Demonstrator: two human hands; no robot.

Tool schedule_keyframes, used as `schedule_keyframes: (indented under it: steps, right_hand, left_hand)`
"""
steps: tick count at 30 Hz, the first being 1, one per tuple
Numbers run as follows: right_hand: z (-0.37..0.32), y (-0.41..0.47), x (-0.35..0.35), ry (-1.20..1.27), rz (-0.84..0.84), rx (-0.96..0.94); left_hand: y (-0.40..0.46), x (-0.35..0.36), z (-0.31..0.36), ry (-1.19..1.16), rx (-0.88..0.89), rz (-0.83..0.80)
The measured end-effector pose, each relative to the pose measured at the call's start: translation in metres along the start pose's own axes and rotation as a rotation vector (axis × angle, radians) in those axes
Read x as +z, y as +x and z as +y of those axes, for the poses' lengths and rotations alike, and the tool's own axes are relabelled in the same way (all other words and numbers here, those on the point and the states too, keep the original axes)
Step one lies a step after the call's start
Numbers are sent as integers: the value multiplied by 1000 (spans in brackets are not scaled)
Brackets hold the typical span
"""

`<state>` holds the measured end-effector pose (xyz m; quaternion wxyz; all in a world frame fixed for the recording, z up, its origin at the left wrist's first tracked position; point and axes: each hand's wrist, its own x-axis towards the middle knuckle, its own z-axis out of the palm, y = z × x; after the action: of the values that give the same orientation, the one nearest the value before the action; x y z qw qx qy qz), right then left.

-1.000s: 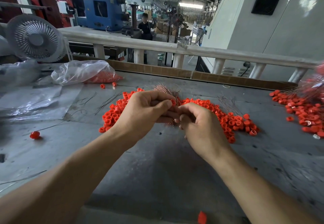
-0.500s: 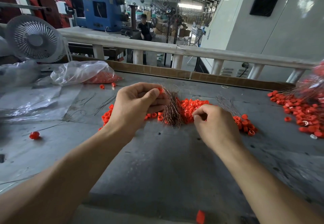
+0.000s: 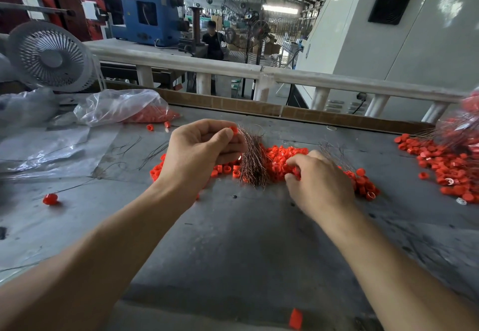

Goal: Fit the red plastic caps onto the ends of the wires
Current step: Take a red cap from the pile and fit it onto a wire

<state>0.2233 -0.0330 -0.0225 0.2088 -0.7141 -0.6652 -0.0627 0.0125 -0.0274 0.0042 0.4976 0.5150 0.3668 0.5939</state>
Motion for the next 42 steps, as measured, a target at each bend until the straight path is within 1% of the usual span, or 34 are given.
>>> schedule_keyframes:
  steps: [2, 3, 15, 17, 21, 22, 24, 27, 30, 36, 42]
  right_hand:
    - [-1, 0, 4, -17, -50, -20]
    - [-2, 1, 6, -13, -47, -27]
    - [-1, 1, 3, 70, 71, 16]
    - [-2, 0, 1, 134, 100, 2]
    - [-10, -5, -5, 497, 183, -124]
    - [-14, -7, -6, 548, 192, -163]
    - [-20, -11, -7, 577, 210, -228]
    - [-24, -13, -7, 584, 244, -275]
    - [-25, -13, -6, 601, 263, -269]
    - [-26, -15, -7, 650, 234, -263]
    - [-26, -16, -9, 782, 188, -222]
  left_hand:
    - [-1, 0, 0, 7, 1, 0]
    - [-1, 0, 1, 7, -1, 1]
    - [-1, 2, -2, 33, -8, -30]
    - [-1, 3, -2, 18, -14, -27]
    - [-2, 4, -5, 18, -10, -56]
    - [-2, 4, -6, 18, -9, -64]
    - [-2, 5, -8, 20, -10, -83]
    - [-2, 5, -10, 17, -11, -110]
    - [0, 4, -12, -2, -6, -119]
    - [1, 4, -18, 2, 7, -138]
    - [2, 2, -19, 15, 35, -164]
